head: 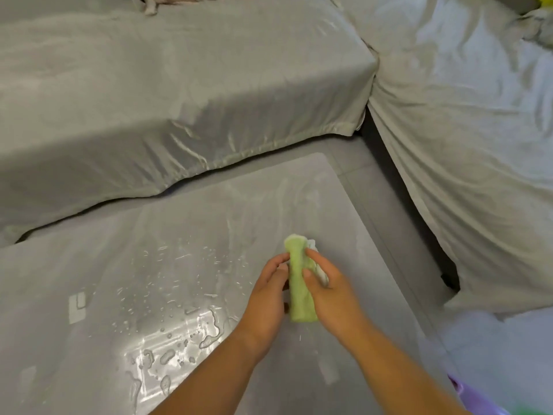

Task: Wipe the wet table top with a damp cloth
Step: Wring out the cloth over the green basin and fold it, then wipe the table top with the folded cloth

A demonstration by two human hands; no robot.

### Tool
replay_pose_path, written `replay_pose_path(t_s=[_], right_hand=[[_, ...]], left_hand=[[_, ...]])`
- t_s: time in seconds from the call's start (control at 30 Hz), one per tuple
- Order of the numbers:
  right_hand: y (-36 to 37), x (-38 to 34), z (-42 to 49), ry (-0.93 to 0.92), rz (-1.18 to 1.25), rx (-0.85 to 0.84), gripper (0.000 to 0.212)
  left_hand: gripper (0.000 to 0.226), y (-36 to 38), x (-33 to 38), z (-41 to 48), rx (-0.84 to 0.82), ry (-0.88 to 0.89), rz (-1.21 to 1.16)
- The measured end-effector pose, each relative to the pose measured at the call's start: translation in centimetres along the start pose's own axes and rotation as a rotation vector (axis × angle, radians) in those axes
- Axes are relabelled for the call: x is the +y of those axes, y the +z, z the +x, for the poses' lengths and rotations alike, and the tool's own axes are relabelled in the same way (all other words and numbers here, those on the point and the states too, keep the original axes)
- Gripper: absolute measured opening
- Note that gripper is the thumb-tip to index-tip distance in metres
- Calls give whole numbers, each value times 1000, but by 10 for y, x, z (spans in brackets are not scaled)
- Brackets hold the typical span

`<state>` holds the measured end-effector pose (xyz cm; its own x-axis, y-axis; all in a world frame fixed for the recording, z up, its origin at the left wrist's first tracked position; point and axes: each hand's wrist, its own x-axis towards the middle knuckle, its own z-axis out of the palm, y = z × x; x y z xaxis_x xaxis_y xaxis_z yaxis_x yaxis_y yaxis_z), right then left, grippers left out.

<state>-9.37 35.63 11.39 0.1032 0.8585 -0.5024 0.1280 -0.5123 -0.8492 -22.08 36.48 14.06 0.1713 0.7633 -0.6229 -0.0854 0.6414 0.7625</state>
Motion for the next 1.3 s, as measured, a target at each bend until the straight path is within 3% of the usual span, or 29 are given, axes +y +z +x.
replay_pose_path(t_s=[0.17, 0.27, 0.33, 0.37, 0.47, 0.63, 0.73, 0.8, 0.9, 0.97, 1.03, 1.13, 1.2, 1.3], right_hand=[[-29, -23, 90, -172, -253, 116, 42], [-43, -31, 144, -193, -604, 101, 45], [-43, -26, 169, -179, -1032, 97, 49], [-39, -21, 177, -191, -1134, 98, 54], [-15, 0, 184, -281, -1214, 50, 69], [-42, 12, 211, -455, -1368, 37, 59], [-40, -16, 255, -310, -1252, 167, 58], [-6, -21, 252, -335, -1224, 222, 60], [20, 7, 194, -704, -1367, -106, 59], [0, 14, 185, -793, -1410, -292, 57], [-14, 8, 213, -760, -1395, -169, 56], [9, -21, 259, -454, -1252, 129, 60], [39, -21, 247, -469, -1236, 157, 60], [39, 11, 187, -829, -1382, -201, 61]], left_hand=[[28, 1, 30, 76, 17, 175, 171], [46, -29, 33, 116, 229, 249, 663], [57, -56, 30, 128, 325, 167, 1060], [59, -69, 26, 130, 352, 103, 1188], [61, -95, 15, 132, 398, -12, 1364], [73, -108, -1, 133, 372, -31, 1455], [77, -110, -2, 134, 380, -13, 1458], [77, -111, -3, 134, 369, -4, 1457], [75, -111, -3, 130, 392, 18, 1442], [74, -112, -5, 129, 405, 39, 1436], [75, -112, -8, 129, 406, 38, 1430], [75, -110, -10, 131, 412, 27, 1439], [73, -109, -11, 131, 412, 28, 1448], [71, -111, -11, 131, 411, 38, 1443]])
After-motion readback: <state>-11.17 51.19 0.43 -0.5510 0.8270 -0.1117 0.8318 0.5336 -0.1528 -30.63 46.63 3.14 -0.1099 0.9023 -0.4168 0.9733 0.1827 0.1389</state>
